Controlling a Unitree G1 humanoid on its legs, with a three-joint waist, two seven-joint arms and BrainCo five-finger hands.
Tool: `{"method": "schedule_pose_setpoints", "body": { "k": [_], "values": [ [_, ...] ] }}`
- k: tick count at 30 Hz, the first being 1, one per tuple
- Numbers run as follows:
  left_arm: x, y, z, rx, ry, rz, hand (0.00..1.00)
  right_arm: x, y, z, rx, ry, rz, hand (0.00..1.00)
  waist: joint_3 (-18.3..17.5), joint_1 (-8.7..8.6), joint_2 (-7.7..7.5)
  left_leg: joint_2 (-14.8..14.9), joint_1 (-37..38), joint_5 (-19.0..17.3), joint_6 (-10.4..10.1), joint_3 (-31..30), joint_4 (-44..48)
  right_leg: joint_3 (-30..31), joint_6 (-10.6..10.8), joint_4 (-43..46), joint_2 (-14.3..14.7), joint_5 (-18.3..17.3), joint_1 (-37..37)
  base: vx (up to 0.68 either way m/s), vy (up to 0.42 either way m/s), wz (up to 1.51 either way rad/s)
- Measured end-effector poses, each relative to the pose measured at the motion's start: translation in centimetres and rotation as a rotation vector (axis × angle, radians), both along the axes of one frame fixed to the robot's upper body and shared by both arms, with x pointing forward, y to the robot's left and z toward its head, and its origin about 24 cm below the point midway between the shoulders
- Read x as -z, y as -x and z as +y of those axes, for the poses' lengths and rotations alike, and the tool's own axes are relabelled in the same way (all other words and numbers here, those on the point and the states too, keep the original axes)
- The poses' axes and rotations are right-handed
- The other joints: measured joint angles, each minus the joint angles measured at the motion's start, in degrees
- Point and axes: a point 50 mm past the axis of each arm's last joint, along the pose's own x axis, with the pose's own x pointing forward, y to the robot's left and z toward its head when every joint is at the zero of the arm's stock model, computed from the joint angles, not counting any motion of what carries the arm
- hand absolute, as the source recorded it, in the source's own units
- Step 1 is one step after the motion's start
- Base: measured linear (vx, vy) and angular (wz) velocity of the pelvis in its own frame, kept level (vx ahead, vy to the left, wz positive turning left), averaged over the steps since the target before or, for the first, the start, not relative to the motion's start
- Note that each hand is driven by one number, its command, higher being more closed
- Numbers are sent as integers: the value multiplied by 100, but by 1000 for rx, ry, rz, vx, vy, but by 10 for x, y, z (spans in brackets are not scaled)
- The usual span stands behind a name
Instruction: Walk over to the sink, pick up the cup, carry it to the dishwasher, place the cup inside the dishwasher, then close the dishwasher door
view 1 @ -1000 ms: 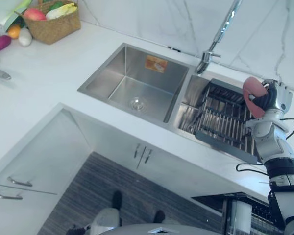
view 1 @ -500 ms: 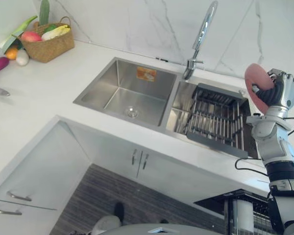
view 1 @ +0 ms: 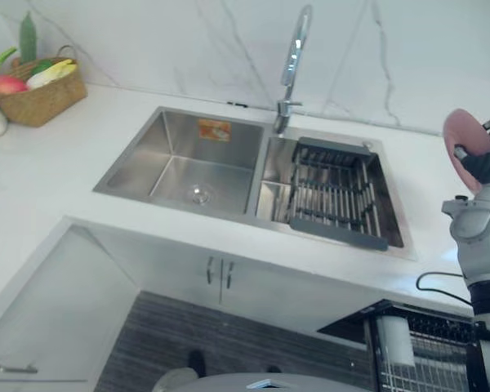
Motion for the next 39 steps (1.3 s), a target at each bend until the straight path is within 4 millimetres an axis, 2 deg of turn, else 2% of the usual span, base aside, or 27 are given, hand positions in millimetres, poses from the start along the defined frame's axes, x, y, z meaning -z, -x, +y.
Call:
{"method": "schedule_pose_setpoints", "body": {
  "k": [9, 13, 15, 18, 20, 21, 22, 24, 25, 27, 29, 31, 32, 34, 35, 36, 37, 39],
  "values": [
    [1, 11, 5, 29, -3, 75, 0, 10, 37, -31, 95, 28, 30, 100, -146, -425, -87, -13, 250, -294, -12, 1022, 38, 1021, 10, -109, 12, 155, -346, 12, 40, -64],
    [1, 15, 8, 26, -4, 101, 0, 19, 47, -33, 106, 37, 68, 100, -177, -480, -154, 10, 434, -450, -70, 1585, 43, 1099, -43, -115, -27, 215, -479, -5, 24, -80],
    [0, 16, 11, 24, -11, 112, 0, 16, 49, -31, 100, 68, 63, 100, -174, -505, -185, 39, 421, -574, -87, 1913, 164, 879, -126, -112, -115, 269, -629, -2, 24, -99],
    [-1, 14, 18, 15, -29, 120, 0, 21, 52, -31, 103, 85, 85, 100, -145, -517, -252, 215, 335, -938, -95, 2234, 736, 302, -518, -100, -243, 397, -704, 18, 1, -78],
    [-2, 7, 22, -28, -32, 98, 0, 24, 55, -32, 112, 87, 89, 100, -144, -564, -206, 534, 71, -1317, -90, 2208, 1440, -252, -1003, 133, -251, 169, -803, 22, -31, -43],
    [-2, 1, 24, -44, -36, 84, 0, 25, 55, -32, 117, 83, 86, 100, -112, -585, -161, 757, -134, -1551, -127, 2186, 1868, -493, -1164, 298, -230, 13, -835, -9, -28, -22],
    [-3, -2, 25, -47, -37, 77, 0, 26, 55, -33, 123, 78, 85, 100, -106, -593, -154, 907, -279, -1746, -156, 2159, 2197, -552, -1122, 328, -200, 12, -858, -9, -16, -9],
    [-3, -5, 27, -51, -46, 70, 0, 36, 56, -32, 135, 43, 94, 100, -79, -590, -119, 1241, -507, -2123, -221, 2025, 2893, -632, -885, 283, -81, 148, -827, 10, -1, 2],
    [-3, -5, 28, -60, -46, 67, 0, 38, 56, -31, 137, 34, 93, 100, -66, -576, -99, 1289, -516, -2171, -225, 2025, 2994, -630, -809, 273, -66, 214, -800, 12, 15, -8],
    [-3, -8, 27, -138, -47, 46, 0, 52, 55, -26, 141, -14, 91, 100, -4, -456, -64, 1504, -645, -2403, -291, 2065, 3373, -625, -561, 79, 35, 613, -759, 12, 22, -17],
    [-3, -9, 26, -184, -44, 34, 0, 52, 49, -22, 126, -16, 88, 100, 57, -434, -59, 1542, -703, -2422, -309, 2116, 3413, -609, -470, -81, 87, 769, -760, 30, -18, -25],
    [-2, -8, 23, -221, -37, 30, 0, 47, 39, -17, 100, -20, 68, 100, 151, -360, -11, 1499, -714, -2420, -311, 1970, 3496, -519, -348, -294, 169, 998, -766, 39, -50, -56],
    [-1, -9, 18, -250, -20, 23, 0, 44, 29, -12, 79, -24, 58, 100, 201, -290, 24, 1390, -719, -2422, -309, 1529, 3496, -335, -277, -387, 226, 1094, -790, 59, -82, -88],
    [1, -13, 9, -293, 9, 2, 0, 40, 17, -1, 31, -16, 55, 100, 315, -187, 65, 1177, -720, -2453, -276, 718, 3486, 13, -283, -452, 300, 1163, -824, 32, -69, -101],
    [2, -13, 4, -323, 28, -9, 0, 39, 6, 9, -15, -7, 62, 100, 382, -63, 55, 1015, -766, -2609, -217, 154, 3452, 353, -285, -480, 364, 1170, -951, -48, 15, -105],
    [3, -14, 0, -341, 42, -16, 0, 36, 0, 14, -35, -3, 58, 100, 402, 2, 134, 953, -773, -2759, -263, -118, 3401, 528, -319, -480, 421, 1194, -1038, -69, 77, -148],
    [3, -18, -5, -363, 58, -34, 0, 38, -9, 22, -64, -9, 69, 100, 497, 110, 181, 920, -689, -2890, -337, -105, 3394, 752, -405, -481, 512, 1254, -1147, -51, 91, -120],
    [3, -21, -4, -378, 63, -53, 0, 45, -11, 24, -76, -12, 114, 100, 604, 128, 187, 878, -664, -2897, -303, 62, 3385, 764, -502, -481, 492, 1292, -1209, -28, 56, -65]
  ]
}}
